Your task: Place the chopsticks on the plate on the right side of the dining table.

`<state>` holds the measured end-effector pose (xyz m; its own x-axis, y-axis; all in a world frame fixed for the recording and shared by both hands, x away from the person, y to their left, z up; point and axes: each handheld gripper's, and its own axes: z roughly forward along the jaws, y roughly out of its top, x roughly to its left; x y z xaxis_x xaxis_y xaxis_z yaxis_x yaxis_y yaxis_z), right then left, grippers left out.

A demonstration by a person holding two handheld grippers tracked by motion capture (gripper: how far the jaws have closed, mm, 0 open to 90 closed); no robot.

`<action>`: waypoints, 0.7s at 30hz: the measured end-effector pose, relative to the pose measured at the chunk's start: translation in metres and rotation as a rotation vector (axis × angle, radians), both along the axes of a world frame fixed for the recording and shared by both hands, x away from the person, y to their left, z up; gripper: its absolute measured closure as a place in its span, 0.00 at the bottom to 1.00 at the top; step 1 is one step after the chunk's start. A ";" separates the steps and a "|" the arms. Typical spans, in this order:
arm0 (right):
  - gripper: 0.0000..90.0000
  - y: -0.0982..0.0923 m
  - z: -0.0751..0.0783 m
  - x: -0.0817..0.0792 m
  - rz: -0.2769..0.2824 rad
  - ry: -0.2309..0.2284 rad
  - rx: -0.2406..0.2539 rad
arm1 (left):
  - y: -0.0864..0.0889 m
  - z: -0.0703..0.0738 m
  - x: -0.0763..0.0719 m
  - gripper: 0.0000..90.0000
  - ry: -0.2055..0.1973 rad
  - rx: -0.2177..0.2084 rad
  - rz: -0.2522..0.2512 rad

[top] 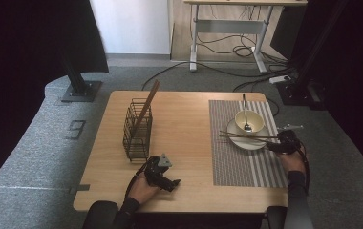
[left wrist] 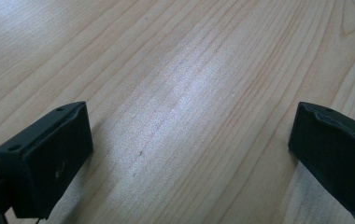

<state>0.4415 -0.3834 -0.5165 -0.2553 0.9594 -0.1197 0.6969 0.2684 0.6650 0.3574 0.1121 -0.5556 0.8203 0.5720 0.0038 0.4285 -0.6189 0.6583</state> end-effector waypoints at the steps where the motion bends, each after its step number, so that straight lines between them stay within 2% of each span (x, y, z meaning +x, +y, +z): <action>1: 0.39 0.000 0.000 0.000 -0.005 -0.005 0.001 | 0.000 0.000 0.000 0.00 0.000 0.000 0.000; 9: 0.36 -0.001 -0.001 0.003 -0.025 -0.039 -0.007 | 0.000 0.000 0.000 0.00 0.000 -0.003 0.001; 21: 0.33 -0.002 0.002 0.000 -0.021 -0.059 0.018 | 0.000 0.000 0.000 0.00 0.000 -0.003 0.001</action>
